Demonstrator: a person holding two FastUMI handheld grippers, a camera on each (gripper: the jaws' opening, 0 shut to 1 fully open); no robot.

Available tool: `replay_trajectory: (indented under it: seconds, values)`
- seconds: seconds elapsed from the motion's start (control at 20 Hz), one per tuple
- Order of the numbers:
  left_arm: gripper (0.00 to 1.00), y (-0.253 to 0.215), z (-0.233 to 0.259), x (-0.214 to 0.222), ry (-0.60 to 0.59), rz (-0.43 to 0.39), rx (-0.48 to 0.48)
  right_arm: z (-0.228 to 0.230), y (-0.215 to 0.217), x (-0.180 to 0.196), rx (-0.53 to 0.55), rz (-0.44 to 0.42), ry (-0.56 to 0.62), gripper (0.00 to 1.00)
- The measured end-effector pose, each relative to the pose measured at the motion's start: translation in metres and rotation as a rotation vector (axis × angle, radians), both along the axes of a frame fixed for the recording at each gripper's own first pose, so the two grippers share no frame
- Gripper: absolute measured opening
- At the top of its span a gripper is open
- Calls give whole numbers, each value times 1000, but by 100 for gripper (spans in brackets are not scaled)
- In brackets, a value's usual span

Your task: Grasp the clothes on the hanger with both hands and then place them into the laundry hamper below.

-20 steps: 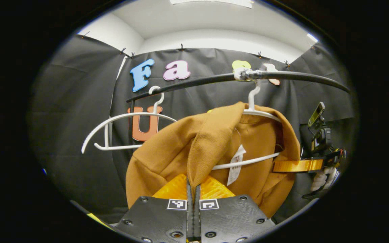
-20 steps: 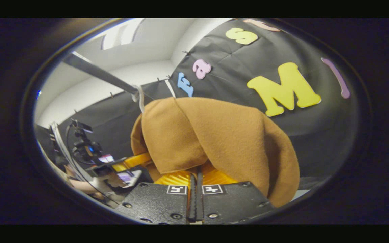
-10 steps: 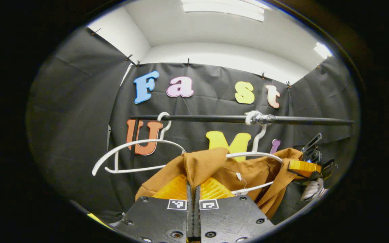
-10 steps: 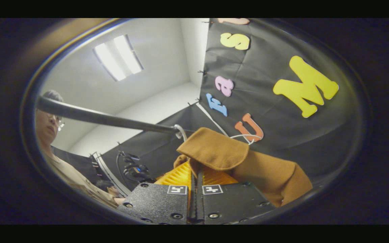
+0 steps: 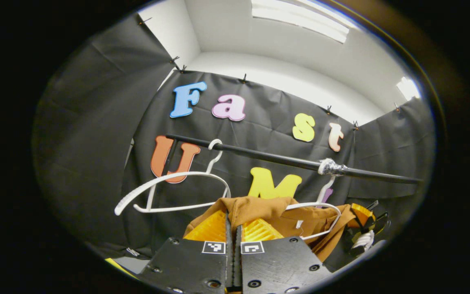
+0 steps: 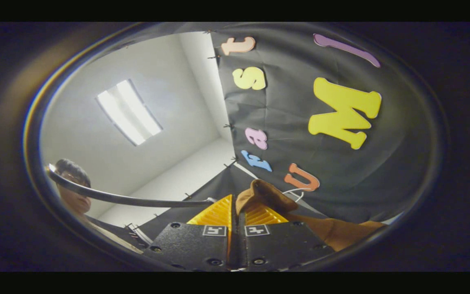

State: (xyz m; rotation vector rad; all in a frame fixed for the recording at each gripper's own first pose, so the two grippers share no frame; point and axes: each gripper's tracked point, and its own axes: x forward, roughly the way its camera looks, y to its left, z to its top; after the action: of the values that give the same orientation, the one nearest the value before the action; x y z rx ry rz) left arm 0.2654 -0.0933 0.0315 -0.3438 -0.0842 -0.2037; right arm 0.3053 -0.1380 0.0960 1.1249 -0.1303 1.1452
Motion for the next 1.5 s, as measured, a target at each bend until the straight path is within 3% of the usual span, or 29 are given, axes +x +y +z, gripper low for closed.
replay_trajectory:
  seconds: [0.05, 0.2, 0.25, 0.55, 0.75, 0.85, 0.9, 1.05, 1.1, 1.15, 1.25, 1.4, 1.5]
  values:
    - [3, -1, -3, 2, 7, -12, -2, 1, -1, 2, -1, -7, 2, 2]
    - [0, 1, -3, 9, 33, -59, -12, 1, -11, 10, -20, -37, 13, 3]
    - [4, 4, -2, 11, 35, -70, 0, 0, -11, 13, -42, -52, 8, 2]
    - [2, 1, 21, 24, 16, -122, 111, 26, -20, 31, -117, -196, -36, 2]
    - [3, -3, 23, 32, 35, -144, 118, 33, -12, 52, -316, -357, -82, 2]
    - [0, -5, 20, 37, 56, -161, 93, 25, -11, 65, -417, -409, -61, 2]
    - [3, -7, 19, 38, 72, -168, 80, 21, -10, 70, -458, -439, -47, 3]
    - [0, -4, 20, 37, 77, -161, 91, 22, -10, 67, -513, -485, -57, 2]
    - [4, -2, 25, 37, 70, -159, 90, 28, -11, 59, -482, -460, -74, 4]
    - [0, -2, 34, 35, 50, -165, 83, 42, -13, 46, -424, -420, -92, 3]
    - [3, -2, 52, 30, -1, -175, 56, 63, -14, 23, -309, -339, -131, 3]
    - [0, 1, 76, 26, -64, -174, 54, 71, -11, 11, -277, -284, -176, 3]
    - [3, -3, 87, 22, -96, -215, 48, 85, -5, -13, -170, -125, -195, 3]
